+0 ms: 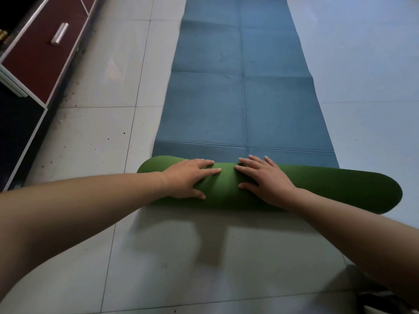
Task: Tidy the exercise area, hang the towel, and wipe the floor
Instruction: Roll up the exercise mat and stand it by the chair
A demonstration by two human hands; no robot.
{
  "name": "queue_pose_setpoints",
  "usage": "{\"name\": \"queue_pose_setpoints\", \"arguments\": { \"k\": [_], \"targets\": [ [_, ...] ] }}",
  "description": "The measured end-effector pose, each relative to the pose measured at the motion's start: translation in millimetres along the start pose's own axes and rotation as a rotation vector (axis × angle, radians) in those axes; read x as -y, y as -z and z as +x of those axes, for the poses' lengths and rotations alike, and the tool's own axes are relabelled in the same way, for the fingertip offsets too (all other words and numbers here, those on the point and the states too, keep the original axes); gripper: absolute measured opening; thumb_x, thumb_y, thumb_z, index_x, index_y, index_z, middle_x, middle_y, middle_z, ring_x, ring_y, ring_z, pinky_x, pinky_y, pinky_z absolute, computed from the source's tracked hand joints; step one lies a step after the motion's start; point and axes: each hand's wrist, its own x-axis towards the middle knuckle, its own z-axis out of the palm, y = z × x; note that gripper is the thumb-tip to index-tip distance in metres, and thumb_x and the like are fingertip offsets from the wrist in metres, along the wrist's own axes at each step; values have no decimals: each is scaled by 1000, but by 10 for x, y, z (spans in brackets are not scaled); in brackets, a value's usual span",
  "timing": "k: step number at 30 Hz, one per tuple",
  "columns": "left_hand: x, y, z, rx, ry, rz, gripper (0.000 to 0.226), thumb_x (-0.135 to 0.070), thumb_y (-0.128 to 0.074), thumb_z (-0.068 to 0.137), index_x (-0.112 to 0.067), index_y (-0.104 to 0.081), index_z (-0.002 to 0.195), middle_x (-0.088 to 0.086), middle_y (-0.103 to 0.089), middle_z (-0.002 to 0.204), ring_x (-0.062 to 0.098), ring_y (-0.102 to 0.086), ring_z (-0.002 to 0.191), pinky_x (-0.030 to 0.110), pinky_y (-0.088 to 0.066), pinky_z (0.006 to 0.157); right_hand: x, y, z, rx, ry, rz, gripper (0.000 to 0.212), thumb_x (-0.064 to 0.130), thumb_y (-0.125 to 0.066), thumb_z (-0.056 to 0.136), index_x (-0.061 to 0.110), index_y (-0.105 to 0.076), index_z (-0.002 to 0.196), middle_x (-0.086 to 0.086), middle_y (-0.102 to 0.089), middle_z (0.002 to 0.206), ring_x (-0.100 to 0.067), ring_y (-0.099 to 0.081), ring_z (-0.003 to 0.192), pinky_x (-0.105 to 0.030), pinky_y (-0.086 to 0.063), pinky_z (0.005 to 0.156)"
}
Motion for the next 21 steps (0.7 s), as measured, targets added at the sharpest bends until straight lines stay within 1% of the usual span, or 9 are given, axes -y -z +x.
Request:
{"name": "queue_pose_setpoints", "arguments": {
  "k": [2, 4, 6, 8, 11, 13, 17, 19, 21],
  "targets": [
    [27, 3, 22, 26, 0, -26, 84, -50, -63, 82, -38, -12, 148, -3, -13, 158, 19, -18, 143, 34, -23, 114, 17, -27, -12, -43, 0, -9, 52, 46, -50, 91, 25, -43, 138, 4, -32, 151, -18, -22, 142, -40, -8, 115],
    [42, 9, 59, 38, 1, -43, 83, -48, -62, 84, -40, -10, 148, -5, -11, 158, 18, -17, 143, 33, -22, 114, 41, -57, -48, -115, 5, -32, 47, 40, -59, 88, 18, -55, 129, -4, -47, 141, -25, -38, 134, -46, -18, 113],
    [60, 15, 101, 45, 13, -51, 81, -47, -60, 86, -41, -8, 148, -5, -9, 158, 18, -16, 143, 34, -24, 114, 37, -116, -87, -179, 4, -106, 45, 37, -71, 78, 13, -65, 116, -9, -60, 126, -31, -54, 119, -55, -31, 104],
    [89, 25, 144, 50, 46, -58, 80, -46, -59, 87, -41, -8, 148, -6, -8, 158, 19, -15, 143, 38, -26, 114, 9, -171, -135, -184, -18, -157, 54, 43, -76, 71, 10, -66, 113, -10, -63, 122, -31, -59, 113, -58, -38, 96],
    [131, 6, 198, 48, 98, -101, 76, -46, -57, 89, -38, -10, 149, -6, -9, 158, 19, -15, 143, 38, -25, 114, -53, -249, -203, -81, -25, -216, 76, 61, -69, 68, 10, -58, 124, -10, -56, 131, -30, -54, 120, -56, -37, 98],
    [140, -32, 221, 20, 98, -96, 72, -44, -55, 90, -35, -13, 149, -3, -11, 158, 20, -15, 144, 40, -22, 115, -94, -255, -197, -3, -25, -217, 86, 64, -67, 67, 11, -49, 133, -9, -48, 140, -30, -45, 129, -54, -30, 104],
    [118, -68, 239, -113, 98, -98, 58, -38, -47, 95, -35, -20, 148, -3, -14, 158, 19, -13, 144, 49, -18, 116, -177, -145, -52, -19, -46, -137, 86, 60, -53, 81, 19, -19, 148, 0, -14, 157, -21, -12, 144, -45, -7, 116],
    [123, -43, 257, -168, 133, -122, 57, -42, -44, 96, -34, -22, 148, -3, -14, 158, 18, -12, 145, 49, -15, 115, -208, -83, 38, -54, -62, -135, 82, 59, -50, 84, 22, -14, 148, 3, -9, 157, -19, -6, 145, -43, -4, 116],
    [152, -1, 285, -194, 187, -125, 65, -52, -44, 92, -33, -19, 148, -4, -11, 158, 17, -8, 145, 51, -12, 115, -235, -39, 132, -104, -110, -96, 77, 56, -50, 86, 23, -19, 148, 3, -13, 157, -20, -8, 145, -43, -5, 116]
  ]
}}
